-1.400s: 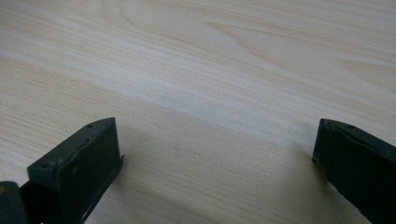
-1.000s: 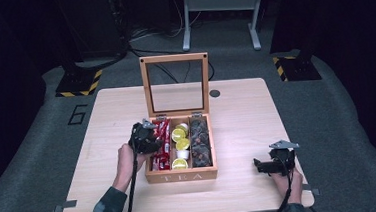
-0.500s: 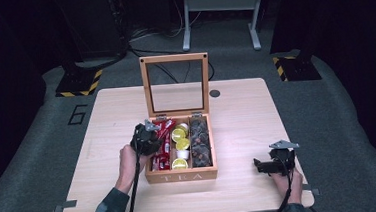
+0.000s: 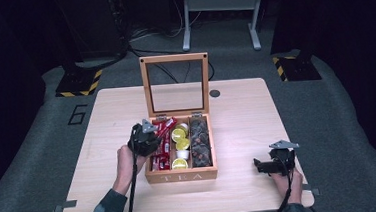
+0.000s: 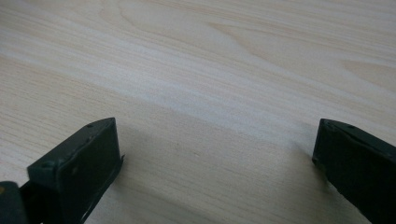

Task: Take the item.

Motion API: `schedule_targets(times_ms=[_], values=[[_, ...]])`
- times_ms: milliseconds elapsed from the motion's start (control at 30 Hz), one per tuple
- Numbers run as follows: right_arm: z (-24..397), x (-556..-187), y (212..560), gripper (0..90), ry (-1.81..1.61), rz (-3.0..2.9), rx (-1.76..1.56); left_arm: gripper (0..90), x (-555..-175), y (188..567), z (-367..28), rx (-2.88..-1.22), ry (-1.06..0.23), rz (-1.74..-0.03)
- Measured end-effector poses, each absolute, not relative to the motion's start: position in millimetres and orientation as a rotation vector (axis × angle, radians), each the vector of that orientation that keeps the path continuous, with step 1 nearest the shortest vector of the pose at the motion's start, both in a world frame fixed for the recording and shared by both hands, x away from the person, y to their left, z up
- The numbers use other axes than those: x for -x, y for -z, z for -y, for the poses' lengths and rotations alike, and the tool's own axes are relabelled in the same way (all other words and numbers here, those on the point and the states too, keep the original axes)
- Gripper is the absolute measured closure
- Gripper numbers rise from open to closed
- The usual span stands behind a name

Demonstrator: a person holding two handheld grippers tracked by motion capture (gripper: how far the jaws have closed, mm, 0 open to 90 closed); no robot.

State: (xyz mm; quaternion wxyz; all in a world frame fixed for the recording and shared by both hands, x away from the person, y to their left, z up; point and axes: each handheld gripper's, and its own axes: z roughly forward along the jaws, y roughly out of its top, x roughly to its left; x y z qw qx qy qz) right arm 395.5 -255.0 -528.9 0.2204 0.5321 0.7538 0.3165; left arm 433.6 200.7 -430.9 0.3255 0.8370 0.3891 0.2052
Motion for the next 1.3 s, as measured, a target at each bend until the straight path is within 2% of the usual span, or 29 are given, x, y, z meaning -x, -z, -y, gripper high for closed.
schedule_targets(times_ms=[1300], values=[[255,-395,529,0.1,-0.874,-2.084,-1.473,82.4,-412,402,-246,-2.070,-0.569,-1.026]])
